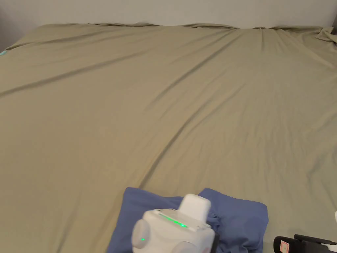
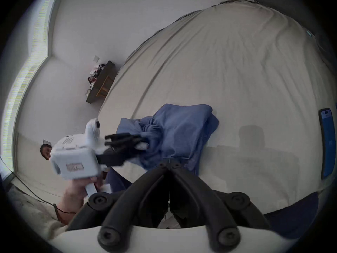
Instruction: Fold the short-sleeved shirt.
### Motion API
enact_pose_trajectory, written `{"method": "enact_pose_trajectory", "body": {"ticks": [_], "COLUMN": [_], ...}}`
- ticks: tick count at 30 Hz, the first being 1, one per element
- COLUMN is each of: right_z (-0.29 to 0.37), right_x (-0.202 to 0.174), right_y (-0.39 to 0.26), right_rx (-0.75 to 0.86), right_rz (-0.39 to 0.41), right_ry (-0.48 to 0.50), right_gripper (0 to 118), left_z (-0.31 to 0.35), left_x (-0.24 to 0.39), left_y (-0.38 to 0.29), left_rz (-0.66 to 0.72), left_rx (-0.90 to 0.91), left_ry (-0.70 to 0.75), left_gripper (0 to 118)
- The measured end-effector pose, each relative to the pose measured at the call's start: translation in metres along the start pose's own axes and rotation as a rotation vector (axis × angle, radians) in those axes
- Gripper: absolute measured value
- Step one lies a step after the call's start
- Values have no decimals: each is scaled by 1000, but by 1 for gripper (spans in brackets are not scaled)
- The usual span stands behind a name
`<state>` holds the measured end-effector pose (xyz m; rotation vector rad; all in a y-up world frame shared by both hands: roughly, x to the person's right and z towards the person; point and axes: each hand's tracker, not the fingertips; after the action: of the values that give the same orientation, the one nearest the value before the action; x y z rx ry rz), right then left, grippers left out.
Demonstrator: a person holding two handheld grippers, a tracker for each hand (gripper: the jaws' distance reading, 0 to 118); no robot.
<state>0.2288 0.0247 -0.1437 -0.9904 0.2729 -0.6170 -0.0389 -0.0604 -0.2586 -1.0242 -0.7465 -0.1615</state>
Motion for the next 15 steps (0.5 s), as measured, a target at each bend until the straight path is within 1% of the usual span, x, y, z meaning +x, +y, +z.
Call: {"method": "enact_pose_trajectory", "body": {"ticks": [1, 2, 4, 5, 7, 8, 9, 10, 12, 14, 15], "right_z": [0, -1, 2, 6, 15, 20, 24, 28, 35, 39, 41], "right_x": [2, 3, 5, 5, 5, 4, 3, 2, -3, -9, -13], "right_y": [0, -1, -1, -1, 0, 1, 3, 5, 9, 15, 18], "right_rx": [1, 1, 5, 14, 49, 69, 84, 99, 128, 148, 156], "right_rz": [-8, -17, -26, -26, -24, -19, -13, -2, 27, 60, 76], "right_ry": [1, -1, -10, -8, 19, 38, 54, 63, 56, 24, -1], "right_gripper": [2, 2, 2, 2, 2, 2, 2, 2, 2, 2, 2], "left_z": [0, -3, -1, 6, 31, 47, 65, 83, 112, 125, 125], "left_x": [3, 7, 0, -4, -15, -22, -36, -52, -89, -136, -157], "left_y": [3, 5, 10, 11, 14, 14, 19, 17, 10, -2, -2], "left_rz": [-45, -76, -16, 90, 258, 333, 372, 361, 335, 319, 303], "left_rx": [-3, -2, -4, 14, 72, 121, 182, 239, 291, 243, 321], "left_ry": [62, 77, 43, -46, -311, -420, -464, -440, -301, -54, 30], "left_gripper": [20, 20, 20, 20, 20, 20, 21, 35, 118, 118, 118]}}
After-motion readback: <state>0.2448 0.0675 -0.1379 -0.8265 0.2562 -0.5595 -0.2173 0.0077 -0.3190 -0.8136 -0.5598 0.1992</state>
